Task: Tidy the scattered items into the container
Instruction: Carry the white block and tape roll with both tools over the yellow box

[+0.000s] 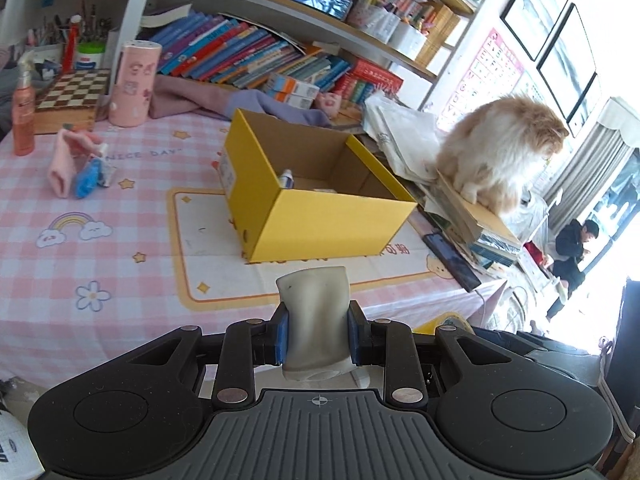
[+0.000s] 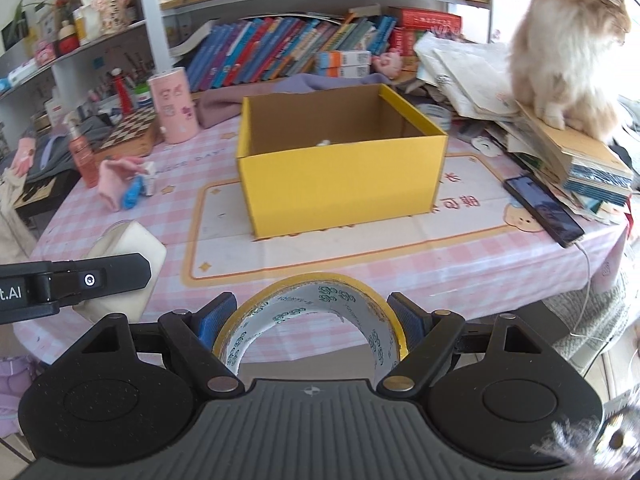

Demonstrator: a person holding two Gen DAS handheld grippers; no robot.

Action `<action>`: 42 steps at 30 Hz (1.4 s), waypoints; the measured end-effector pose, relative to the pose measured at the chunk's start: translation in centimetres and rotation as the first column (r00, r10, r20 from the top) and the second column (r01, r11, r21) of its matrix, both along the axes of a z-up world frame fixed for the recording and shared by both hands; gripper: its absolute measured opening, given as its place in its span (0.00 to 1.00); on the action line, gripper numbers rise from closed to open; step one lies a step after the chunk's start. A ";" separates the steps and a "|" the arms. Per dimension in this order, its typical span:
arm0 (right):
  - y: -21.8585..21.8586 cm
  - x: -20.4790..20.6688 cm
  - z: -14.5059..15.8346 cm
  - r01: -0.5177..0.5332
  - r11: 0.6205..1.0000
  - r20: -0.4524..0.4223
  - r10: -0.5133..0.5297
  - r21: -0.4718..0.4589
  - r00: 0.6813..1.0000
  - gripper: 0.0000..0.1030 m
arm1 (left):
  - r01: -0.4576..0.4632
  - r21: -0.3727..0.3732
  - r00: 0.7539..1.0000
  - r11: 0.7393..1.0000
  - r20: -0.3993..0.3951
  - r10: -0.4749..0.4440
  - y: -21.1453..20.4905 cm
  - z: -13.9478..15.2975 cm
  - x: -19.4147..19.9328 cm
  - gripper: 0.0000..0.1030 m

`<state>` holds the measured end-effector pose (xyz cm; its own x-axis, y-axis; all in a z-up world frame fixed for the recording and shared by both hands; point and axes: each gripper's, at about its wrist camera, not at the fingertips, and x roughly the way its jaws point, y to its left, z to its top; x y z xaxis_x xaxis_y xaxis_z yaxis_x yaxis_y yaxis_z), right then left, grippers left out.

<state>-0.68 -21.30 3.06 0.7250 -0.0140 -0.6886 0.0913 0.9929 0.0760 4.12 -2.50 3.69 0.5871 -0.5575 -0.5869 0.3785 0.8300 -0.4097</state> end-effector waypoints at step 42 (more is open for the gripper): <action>-14.0 20.7 4.8 -0.261 0.965 0.246 0.249 0.019 0.937 0.79 | -0.257 0.147 0.954 0.955 0.198 0.226 -14.3 4.5 14.4 0.26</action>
